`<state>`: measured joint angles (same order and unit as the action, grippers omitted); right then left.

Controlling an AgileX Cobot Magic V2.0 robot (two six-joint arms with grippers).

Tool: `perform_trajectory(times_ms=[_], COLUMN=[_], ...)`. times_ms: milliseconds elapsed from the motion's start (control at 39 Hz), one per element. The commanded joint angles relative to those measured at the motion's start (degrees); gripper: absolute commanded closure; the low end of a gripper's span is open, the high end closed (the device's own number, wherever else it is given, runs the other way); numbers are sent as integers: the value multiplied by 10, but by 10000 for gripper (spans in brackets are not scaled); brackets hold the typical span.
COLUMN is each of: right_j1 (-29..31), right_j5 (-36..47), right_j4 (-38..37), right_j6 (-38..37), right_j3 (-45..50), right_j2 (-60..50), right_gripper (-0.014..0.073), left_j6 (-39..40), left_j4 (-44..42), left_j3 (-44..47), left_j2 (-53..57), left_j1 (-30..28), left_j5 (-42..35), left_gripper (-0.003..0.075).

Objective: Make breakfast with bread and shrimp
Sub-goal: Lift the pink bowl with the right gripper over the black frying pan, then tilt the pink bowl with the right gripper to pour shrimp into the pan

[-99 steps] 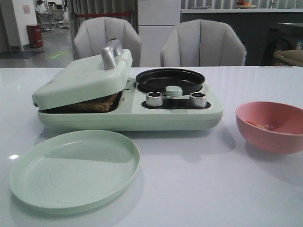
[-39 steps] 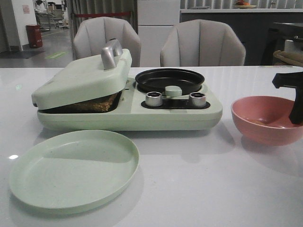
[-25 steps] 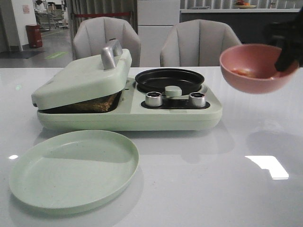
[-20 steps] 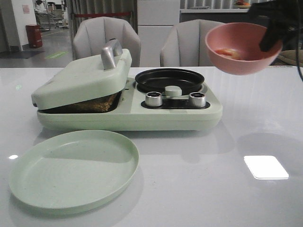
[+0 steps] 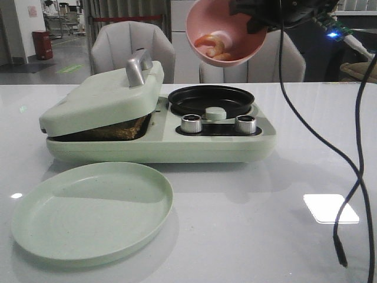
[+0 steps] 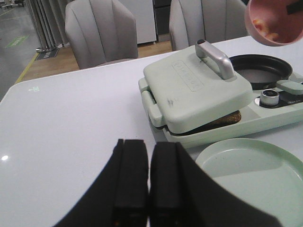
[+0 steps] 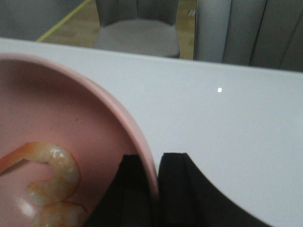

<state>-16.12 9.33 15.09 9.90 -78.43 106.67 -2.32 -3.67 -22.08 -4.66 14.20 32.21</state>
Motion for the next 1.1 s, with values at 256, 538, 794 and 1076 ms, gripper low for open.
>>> perform_trajectory(times_ms=[256, 538, 794, 1076], right_j1=[-11, -11, -11, -11], right_j5=[423, 562, 567, 501], right_j4=[-38, -86, -156, -246], right_j6=[4, 61, 298, 382], right_j3=[27, 29, 29, 28], right_j2=[71, 124, 125, 125], right_gripper=[450, 450, 450, 450], left_j6=[7, 7, 7, 7], left_j4=[5, 5, 5, 5], left_j3=[-15, -15, -15, -15], left_j2=[-7, -7, -7, -7], left_j1=[5, 5, 5, 5], left_j5=[-43, -43, -43, -43], left_gripper=[607, 606, 607, 606])
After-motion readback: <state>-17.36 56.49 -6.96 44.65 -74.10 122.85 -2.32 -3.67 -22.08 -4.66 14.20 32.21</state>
